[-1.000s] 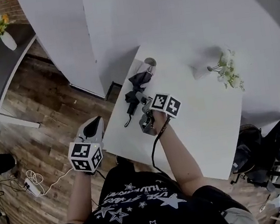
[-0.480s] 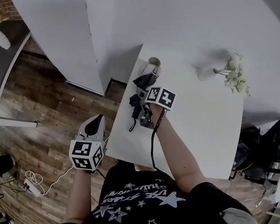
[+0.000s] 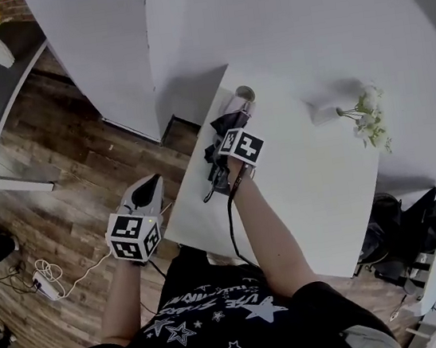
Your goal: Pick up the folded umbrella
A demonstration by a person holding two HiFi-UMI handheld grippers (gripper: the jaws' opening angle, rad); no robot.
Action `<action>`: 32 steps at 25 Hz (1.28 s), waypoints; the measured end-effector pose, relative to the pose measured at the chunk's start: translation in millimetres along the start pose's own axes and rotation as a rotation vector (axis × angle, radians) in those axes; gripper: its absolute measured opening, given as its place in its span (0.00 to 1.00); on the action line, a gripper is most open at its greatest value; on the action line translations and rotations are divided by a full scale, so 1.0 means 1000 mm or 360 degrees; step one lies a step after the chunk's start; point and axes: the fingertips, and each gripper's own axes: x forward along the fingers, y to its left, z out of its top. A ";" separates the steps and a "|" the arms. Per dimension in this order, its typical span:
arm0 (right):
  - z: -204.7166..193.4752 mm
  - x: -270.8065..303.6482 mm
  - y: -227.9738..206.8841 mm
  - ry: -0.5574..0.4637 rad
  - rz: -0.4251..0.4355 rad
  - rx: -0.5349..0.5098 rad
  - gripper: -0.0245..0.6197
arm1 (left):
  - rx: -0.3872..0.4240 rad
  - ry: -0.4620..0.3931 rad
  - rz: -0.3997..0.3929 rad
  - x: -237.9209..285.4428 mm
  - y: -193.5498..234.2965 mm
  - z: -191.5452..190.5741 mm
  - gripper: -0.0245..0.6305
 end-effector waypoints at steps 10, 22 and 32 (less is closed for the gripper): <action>0.002 -0.001 0.003 0.0000 0.0165 0.0107 0.40 | 0.0013 0.0015 0.0016 -0.006 -0.014 -0.010 0.04; 0.007 -0.051 0.000 -0.0093 0.0418 0.0151 0.40 | 0.0061 -0.0046 0.0048 -0.018 -0.047 0.001 0.04; 0.015 -0.110 -0.012 -0.0195 0.0659 0.0107 0.40 | 0.0095 -0.0144 0.0121 -0.036 -0.083 0.010 0.04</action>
